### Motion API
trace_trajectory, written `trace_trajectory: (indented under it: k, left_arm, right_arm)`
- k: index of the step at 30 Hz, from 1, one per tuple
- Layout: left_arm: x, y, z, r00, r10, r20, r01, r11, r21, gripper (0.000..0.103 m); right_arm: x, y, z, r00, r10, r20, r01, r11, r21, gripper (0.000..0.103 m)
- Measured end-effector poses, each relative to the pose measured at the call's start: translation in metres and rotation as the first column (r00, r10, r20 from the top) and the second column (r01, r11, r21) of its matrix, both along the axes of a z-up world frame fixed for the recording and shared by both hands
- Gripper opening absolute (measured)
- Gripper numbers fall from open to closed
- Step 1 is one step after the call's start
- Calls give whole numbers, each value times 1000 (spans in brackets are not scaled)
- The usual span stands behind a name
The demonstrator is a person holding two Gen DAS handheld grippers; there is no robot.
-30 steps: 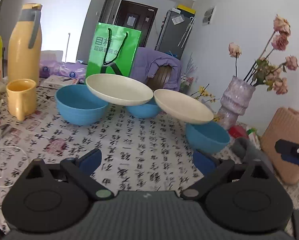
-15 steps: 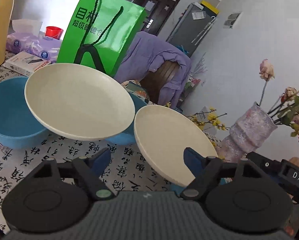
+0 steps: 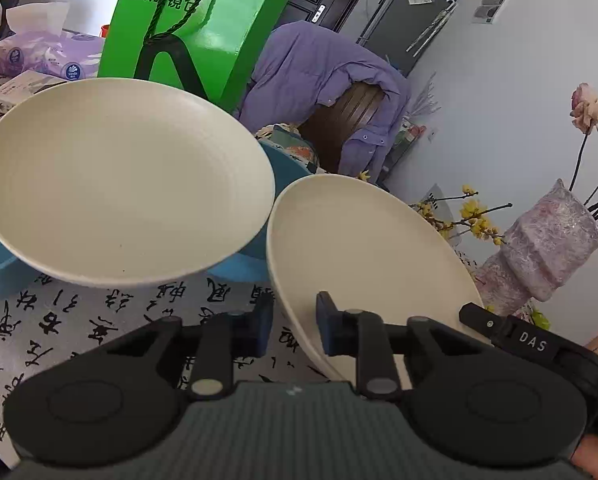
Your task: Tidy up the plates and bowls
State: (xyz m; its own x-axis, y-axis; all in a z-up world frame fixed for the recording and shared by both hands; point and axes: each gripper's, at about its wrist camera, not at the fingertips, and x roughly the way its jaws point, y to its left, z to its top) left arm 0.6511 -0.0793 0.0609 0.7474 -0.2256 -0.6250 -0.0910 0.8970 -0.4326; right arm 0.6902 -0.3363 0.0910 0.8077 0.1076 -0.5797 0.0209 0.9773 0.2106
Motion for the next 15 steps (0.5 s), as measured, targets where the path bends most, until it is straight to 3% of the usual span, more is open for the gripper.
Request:
trace_trajectory:
  k: [4, 15]
  left_arm:
    - [-2, -4, 4, 1000, -16, -19, 16, 1000, 8, 18]
    - [-33, -5, 31, 999, -35, 22, 35, 999, 13, 18]
  right_arm:
    - [0, 2, 0, 1000, 10, 6, -10, 1000, 15, 6]
    - [-37, 5, 29, 998, -8, 66, 10, 1000, -29, 3]
